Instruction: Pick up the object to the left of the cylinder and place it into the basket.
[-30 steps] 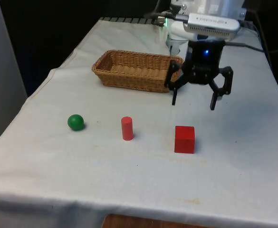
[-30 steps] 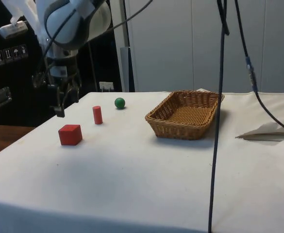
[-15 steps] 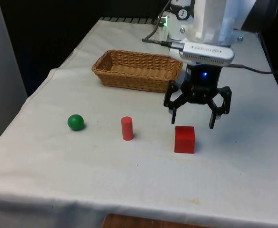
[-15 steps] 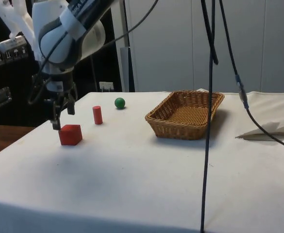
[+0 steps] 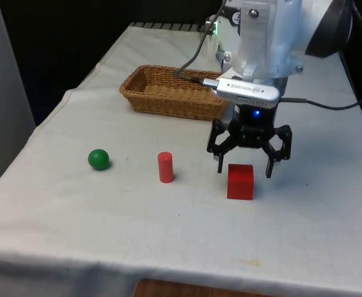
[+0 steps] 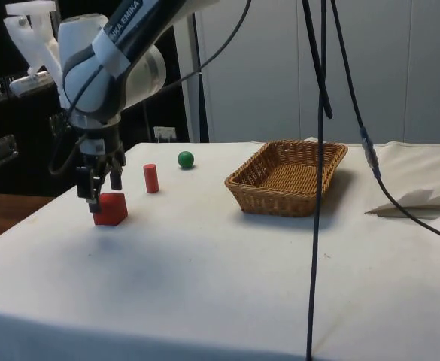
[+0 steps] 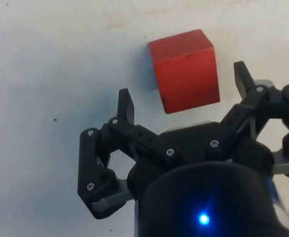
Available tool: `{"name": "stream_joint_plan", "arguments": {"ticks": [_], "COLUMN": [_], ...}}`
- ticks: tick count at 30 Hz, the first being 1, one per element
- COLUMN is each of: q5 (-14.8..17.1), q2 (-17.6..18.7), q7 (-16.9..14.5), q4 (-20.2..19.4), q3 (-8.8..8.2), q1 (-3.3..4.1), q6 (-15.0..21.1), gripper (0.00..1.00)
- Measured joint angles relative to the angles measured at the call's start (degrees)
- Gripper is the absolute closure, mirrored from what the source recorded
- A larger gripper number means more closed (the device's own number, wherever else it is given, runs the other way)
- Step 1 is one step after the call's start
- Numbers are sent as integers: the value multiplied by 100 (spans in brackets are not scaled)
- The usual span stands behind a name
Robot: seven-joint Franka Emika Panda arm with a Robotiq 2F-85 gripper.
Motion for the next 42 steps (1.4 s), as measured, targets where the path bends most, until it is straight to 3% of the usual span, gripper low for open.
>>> {"name": "stream_joint_plan", "arguments": {"ticks": [9,10,14,15,16,17,19,20,34,42], "q5": [103,115,138,138,138,138,138,143,143,132], "q2": [252,275,298,298,298,298,298,298,298,86], "q7": [-34,-34,-40,-40,-40,-40,-40,-40,-40,-46], "q4": [241,258,298,298,298,298,298,304,304,155], "q3": [0,0,0,0,0,0,0,0,-6,-80], "q1": [-57,-57,-69,-69,-69,-69,-69,-69,-69,6], "q6": [0,0,0,0,0,0,0,-6,-6,-120], "gripper": [0,4,44,66,76,76,97,100,100,100]}}
